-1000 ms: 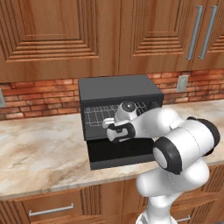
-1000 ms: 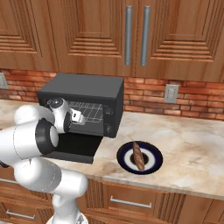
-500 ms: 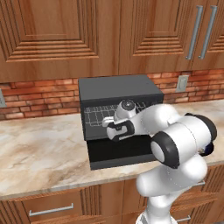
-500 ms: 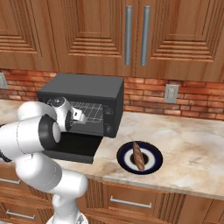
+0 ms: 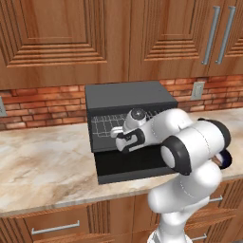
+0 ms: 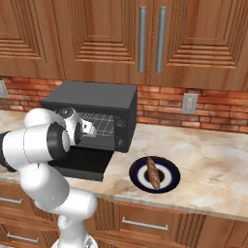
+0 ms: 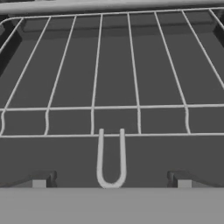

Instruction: Pull the toaster oven rack outwards. Pick up the baguette from the plate and place it on the toaster oven rack. Close the toaster oven door fully and set the temperature to the lowest setting.

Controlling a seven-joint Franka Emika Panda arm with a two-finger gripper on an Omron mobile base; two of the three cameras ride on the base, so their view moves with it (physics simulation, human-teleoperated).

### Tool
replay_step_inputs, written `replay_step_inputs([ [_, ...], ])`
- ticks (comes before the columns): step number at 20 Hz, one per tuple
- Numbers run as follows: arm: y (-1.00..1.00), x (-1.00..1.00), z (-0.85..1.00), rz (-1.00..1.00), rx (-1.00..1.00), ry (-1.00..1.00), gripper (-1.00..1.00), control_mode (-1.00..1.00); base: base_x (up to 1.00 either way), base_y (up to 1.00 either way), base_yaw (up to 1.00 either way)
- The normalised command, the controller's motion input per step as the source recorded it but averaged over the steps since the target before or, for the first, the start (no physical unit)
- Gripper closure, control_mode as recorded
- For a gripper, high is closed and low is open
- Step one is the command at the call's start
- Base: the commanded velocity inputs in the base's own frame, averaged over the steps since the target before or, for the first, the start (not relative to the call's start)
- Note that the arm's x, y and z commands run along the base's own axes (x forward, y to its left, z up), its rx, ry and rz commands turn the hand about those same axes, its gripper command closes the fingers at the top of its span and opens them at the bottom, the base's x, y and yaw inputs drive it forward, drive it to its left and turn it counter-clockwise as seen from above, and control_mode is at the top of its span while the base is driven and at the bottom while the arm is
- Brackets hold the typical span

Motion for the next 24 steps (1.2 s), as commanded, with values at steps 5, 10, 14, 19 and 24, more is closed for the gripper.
replay_step_inputs([
  [5, 0.0, 0.13, -0.13, 0.0, 0.0, 0.0, -1.0, -1.0, 0.0, 0.0, 0.0],
  [10, 0.0, 0.14, -0.13, 0.0, 0.0, 0.0, -1.0, -1.0, 0.0, 0.0, 0.0],
  [14, 0.0, 0.13, -0.13, 0.0, 0.0, 0.0, -1.0, -1.0, 0.0, 0.0, 0.0],
  [19, 0.0, 0.14, -0.14, 0.0, -0.01, 0.0, -1.0, -1.0, 0.0, 0.0, 0.0],
  [24, 0.01, 0.13, -0.14, 0.0, -0.02, 0.0, -1.0, -1.0, 0.0, 0.0, 0.0],
])
